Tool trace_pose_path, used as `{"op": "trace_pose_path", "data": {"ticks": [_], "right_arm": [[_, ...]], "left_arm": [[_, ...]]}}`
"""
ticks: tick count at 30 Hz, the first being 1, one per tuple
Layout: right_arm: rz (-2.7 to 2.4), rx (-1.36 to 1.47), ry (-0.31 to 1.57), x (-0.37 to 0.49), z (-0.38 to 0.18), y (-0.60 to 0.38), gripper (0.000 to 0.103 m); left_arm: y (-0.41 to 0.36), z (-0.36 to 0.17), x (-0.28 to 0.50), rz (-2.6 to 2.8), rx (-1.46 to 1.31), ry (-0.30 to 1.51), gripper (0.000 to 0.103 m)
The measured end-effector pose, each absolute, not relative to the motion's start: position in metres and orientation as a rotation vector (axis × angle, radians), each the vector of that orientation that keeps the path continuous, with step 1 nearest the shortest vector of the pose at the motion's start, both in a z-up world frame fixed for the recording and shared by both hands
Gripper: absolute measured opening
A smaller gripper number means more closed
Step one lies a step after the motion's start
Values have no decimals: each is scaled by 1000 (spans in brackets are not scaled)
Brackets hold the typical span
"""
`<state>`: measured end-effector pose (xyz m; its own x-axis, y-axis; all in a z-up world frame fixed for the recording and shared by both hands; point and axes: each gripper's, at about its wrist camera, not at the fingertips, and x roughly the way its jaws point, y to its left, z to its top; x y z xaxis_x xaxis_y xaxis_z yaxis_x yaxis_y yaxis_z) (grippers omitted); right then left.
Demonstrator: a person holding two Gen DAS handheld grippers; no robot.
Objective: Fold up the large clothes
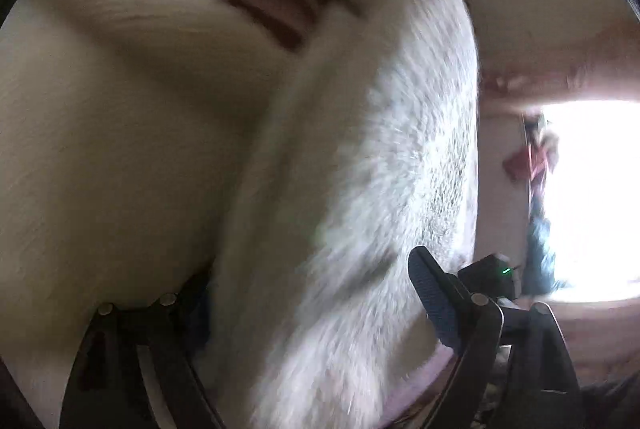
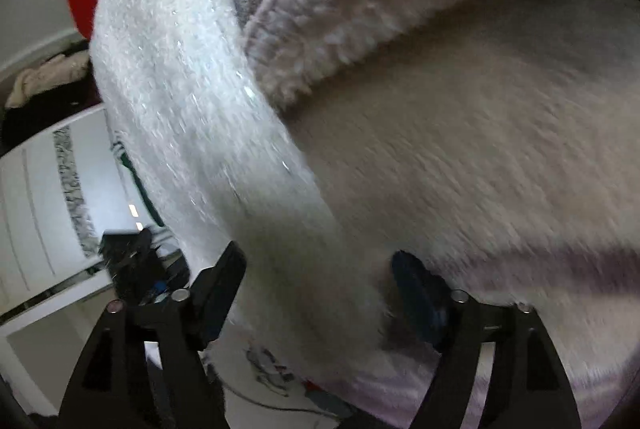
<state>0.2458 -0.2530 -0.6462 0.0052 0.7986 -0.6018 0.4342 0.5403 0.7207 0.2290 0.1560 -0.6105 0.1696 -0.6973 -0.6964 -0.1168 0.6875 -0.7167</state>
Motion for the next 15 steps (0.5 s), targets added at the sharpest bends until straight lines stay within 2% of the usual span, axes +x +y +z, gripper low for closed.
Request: {"op": "trace_pose_path", "data": {"ticks": [1, 2, 3, 4, 5, 7, 12, 14, 15], "right_arm": [[420, 1081, 1607, 249, -645, -246, 82], [439, 1097, 1592, 251, -644, -241, 81], [428, 1086, 1604, 253, -644, -233, 68], [437, 1079, 1612, 256, -644, -222, 39], [439, 1084, 1604, 251, -650, -212, 30], [376, 1109, 1607, 249, -642, -204, 25], [395, 1111, 1612, 220, -599, -191, 21], [416, 1050, 1649, 202, -576, -183, 21], [417, 1040, 1672, 195, -573, -180, 21]], "left_arm": [[147, -604, 230, -466, -691, 1342, 83], [142, -599, 230, -466, -656, 1323, 74], [136, -591, 228, -447, -586, 1309, 38], [133, -587, 229, -433, -551, 1301, 28], [132, -580, 228, -434, -545, 1287, 26], [137, -571, 221, -425, -603, 1276, 21], [149, -540, 172, -411, -684, 1317, 20], [149, -544, 153, -404, -689, 1371, 21], [150, -552, 150, -401, -695, 1398, 25]]}}
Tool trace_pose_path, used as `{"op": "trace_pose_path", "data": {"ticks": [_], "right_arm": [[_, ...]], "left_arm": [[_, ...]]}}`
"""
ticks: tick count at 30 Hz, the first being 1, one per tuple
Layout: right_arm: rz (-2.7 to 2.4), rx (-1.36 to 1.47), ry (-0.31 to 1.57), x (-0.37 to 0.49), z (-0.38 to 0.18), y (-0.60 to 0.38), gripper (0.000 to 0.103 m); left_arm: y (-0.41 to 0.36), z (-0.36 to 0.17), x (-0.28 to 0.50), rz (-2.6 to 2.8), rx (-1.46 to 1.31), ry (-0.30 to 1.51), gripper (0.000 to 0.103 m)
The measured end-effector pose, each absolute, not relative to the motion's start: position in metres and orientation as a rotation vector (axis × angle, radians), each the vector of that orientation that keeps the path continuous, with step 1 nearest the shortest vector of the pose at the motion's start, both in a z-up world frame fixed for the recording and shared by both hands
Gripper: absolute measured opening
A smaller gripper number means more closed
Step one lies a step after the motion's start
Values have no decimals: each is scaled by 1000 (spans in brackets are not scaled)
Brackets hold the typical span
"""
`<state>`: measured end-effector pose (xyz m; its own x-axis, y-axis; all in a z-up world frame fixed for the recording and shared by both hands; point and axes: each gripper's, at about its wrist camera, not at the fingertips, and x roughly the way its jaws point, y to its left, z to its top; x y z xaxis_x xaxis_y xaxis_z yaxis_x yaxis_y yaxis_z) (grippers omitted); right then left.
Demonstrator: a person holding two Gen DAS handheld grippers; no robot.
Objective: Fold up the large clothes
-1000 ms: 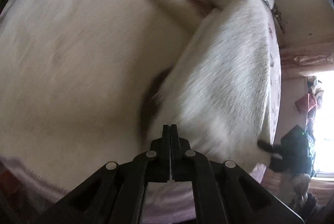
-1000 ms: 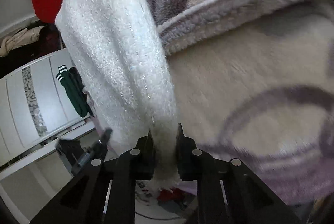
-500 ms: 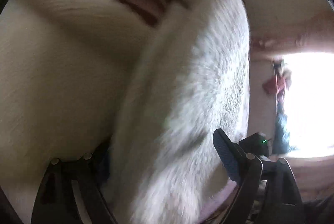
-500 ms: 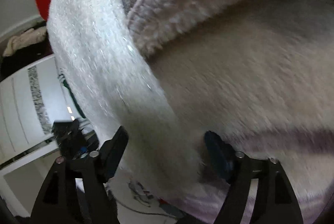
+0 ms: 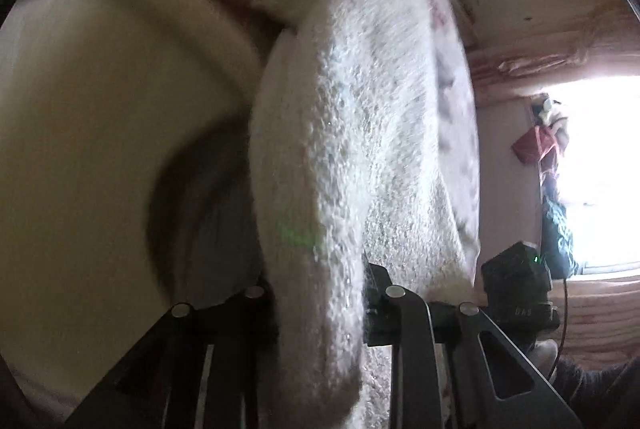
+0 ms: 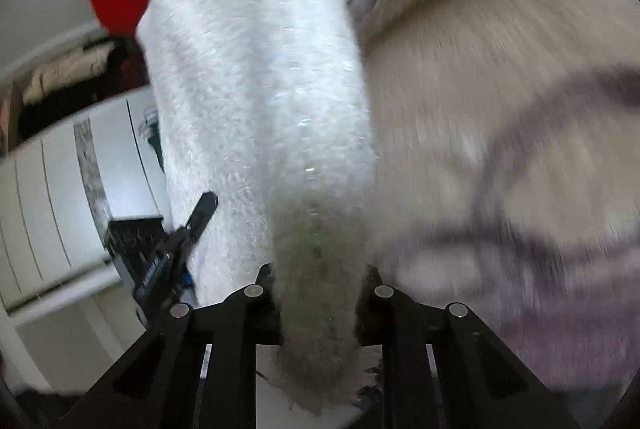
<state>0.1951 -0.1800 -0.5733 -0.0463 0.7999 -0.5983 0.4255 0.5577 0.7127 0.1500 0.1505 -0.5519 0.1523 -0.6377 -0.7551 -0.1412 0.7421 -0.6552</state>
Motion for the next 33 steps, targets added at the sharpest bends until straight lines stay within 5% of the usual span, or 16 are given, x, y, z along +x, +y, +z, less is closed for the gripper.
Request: {"op": "trace_pose_path", "data": {"ticks": [1, 6, 10, 17, 24, 33], "right_arm": [[418, 1021, 1721, 186, -577, -176, 21], [256, 926, 1855, 175, -586, -195, 41], [114, 735, 1803, 203, -547, -227, 41], [158, 502, 1615, 335, -484, -179, 41], [209, 311, 1606, 446, -530, -117, 40], [137, 244, 1679, 486, -572, -69, 42]], "left_arm": [[149, -564, 150, -380, -692, 1454, 32], [176, -555, 156, -171, -701, 1539, 36], [167, -497, 205, -165, -568, 1434, 42], [76, -485, 345, -293, -358, 1271, 41], [86, -581, 403, -205, -292, 1368, 35], [76, -565, 415, -227, -297, 1340, 35]]}}
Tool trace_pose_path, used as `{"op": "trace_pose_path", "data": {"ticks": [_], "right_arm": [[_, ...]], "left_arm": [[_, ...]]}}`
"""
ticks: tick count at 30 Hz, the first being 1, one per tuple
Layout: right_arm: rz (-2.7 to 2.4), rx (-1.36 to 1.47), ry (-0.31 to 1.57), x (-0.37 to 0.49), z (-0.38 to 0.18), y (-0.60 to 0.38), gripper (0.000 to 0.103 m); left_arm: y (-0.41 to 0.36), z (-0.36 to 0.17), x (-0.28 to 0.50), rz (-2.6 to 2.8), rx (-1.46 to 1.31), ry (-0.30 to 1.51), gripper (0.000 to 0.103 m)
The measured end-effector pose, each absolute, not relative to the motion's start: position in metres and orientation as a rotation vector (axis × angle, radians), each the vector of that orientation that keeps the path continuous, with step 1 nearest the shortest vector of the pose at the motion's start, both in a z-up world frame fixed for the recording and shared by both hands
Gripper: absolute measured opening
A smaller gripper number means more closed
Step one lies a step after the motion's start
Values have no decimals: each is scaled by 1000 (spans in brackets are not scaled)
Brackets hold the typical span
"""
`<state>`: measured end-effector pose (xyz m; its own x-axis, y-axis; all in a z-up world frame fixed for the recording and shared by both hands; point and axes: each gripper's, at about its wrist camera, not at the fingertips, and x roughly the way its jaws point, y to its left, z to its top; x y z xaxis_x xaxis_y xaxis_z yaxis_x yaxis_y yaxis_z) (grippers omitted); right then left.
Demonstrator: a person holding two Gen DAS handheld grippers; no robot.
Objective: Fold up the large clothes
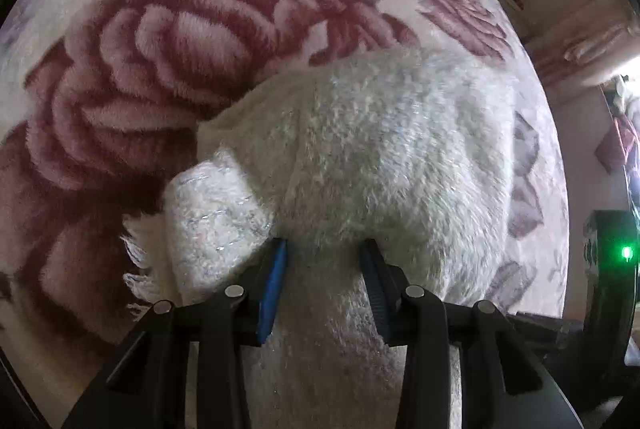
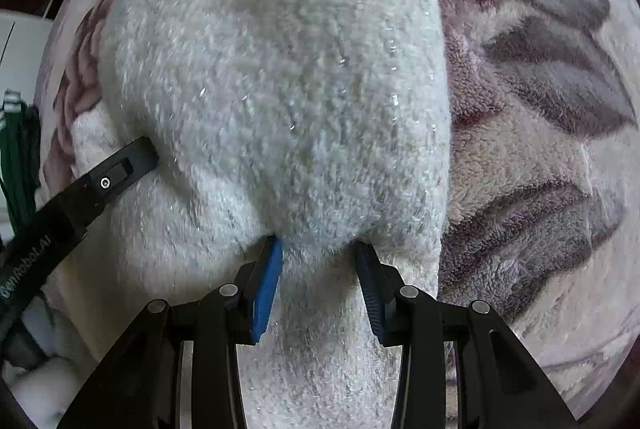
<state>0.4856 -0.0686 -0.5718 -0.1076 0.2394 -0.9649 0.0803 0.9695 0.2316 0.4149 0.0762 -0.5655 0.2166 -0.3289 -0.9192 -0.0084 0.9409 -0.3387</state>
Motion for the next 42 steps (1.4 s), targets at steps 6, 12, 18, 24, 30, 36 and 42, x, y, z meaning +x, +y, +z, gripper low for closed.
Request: {"op": "trace_pose_path", "data": {"ticks": [6, 12, 18, 24, 30, 36, 42], "right_arm": [[256, 331, 1672, 434, -509, -119, 57], [229, 402, 1786, 309, -512, -176, 74], [216, 611, 1887, 204, -566, -216, 75], [360, 847, 1818, 181, -596, -212, 77], [407, 947, 1829, 169, -624, -199, 80], [375, 989, 1805, 150, -621, -200, 79], [398, 1028, 1811, 135, -621, -203, 71]], "left_arm": [[94, -493, 348, -206, -266, 1258, 41], [140, -509, 219, -57, -210, 1429, 79], [177, -602, 135, -8, -298, 1581, 82], [193, -627, 144, -71, -509, 1530, 103], [196, -633, 151, 14, -612, 1490, 103], [165, -608, 152, -234, -701, 1495, 103], [124, -623, 166, -276, -552, 1538, 63]]}}
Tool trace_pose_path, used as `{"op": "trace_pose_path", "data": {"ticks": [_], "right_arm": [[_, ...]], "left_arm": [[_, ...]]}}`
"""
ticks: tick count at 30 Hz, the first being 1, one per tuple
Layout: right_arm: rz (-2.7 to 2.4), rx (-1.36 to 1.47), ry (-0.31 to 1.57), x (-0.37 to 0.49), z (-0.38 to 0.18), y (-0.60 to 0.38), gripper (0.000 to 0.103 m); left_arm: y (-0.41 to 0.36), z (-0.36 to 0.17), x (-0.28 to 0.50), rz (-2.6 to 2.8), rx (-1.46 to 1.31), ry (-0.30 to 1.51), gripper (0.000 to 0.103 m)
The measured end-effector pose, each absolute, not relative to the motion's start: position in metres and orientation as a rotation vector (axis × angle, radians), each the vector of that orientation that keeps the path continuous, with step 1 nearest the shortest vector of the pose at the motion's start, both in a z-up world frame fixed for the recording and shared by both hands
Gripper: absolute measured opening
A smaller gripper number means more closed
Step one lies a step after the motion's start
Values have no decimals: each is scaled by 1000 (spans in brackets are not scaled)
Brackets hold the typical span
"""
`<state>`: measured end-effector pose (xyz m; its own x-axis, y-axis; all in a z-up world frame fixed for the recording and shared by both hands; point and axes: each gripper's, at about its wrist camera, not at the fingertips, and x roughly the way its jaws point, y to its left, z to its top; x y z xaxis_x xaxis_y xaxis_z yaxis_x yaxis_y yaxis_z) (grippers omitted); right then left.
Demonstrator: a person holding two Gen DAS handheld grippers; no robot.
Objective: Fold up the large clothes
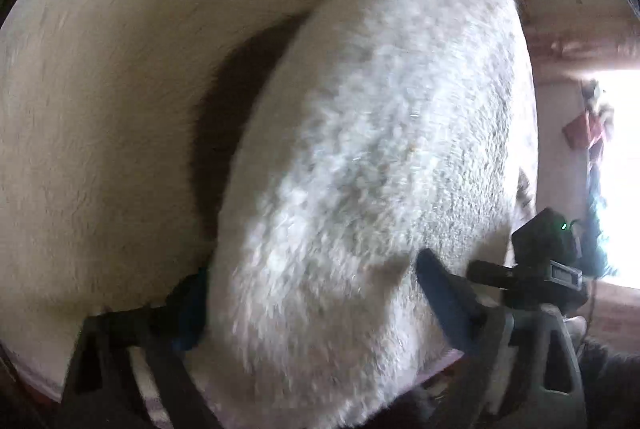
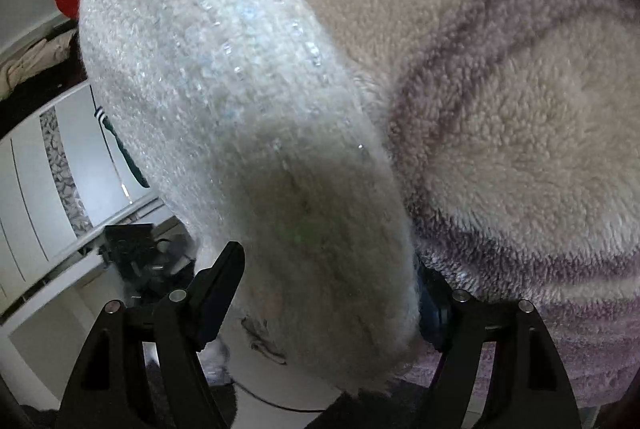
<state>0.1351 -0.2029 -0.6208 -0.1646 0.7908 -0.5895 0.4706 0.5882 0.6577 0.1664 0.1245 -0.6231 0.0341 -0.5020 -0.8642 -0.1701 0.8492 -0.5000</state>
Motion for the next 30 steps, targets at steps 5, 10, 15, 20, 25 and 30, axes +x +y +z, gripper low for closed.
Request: {"op": "trace_pose_path", "data": {"ticks": [5, 10, 15, 20, 25, 30], "right_arm": [[428, 1091, 1776, 127, -608, -183, 27], [492, 1214, 1727, 124, -563, -185, 23], [574, 1284, 1634, 149, -506, -197, 22], [617, 1342, 1528, 215, -469, -195, 22], [586, 1393, 1435, 327, -466, -198, 22], [498, 1467, 1447, 424, -507, -197, 28]], "left_arm": [[119, -595, 169, -299, -524, 1541, 35], [120, -554, 179, -360, -661, 1518, 18], [127, -507, 227, -408, -850, 1413, 18], [120, -492, 291, -422, -965, 1307, 18], [93, -494, 390, -393, -988, 1278, 19], [123, -541, 458, -367, -1130, 1343, 30]]}}
